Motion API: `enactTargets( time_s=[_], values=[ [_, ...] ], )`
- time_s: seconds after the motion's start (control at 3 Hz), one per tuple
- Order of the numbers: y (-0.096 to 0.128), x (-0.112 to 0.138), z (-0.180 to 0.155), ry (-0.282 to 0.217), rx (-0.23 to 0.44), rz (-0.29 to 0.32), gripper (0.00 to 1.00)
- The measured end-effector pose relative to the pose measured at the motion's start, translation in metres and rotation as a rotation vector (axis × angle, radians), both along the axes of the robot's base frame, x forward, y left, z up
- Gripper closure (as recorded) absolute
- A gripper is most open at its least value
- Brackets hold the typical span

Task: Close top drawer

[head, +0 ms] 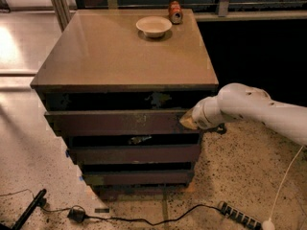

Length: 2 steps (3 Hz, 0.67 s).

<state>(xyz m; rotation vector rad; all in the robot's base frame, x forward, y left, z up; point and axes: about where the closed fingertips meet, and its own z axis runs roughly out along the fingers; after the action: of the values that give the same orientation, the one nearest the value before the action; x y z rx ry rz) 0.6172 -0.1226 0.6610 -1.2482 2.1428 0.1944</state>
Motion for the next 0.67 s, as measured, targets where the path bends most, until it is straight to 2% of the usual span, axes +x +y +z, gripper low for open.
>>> enactTargets(
  time_s=[0.33,0.67],
  values=[
    [0.0093,0.0132,-0.0026,-0.015,0.008,0.0,1.0],
    [0.0052,0.0079,-0.0029,-0.009,0.008,-0.002,1.0]
  ],
)
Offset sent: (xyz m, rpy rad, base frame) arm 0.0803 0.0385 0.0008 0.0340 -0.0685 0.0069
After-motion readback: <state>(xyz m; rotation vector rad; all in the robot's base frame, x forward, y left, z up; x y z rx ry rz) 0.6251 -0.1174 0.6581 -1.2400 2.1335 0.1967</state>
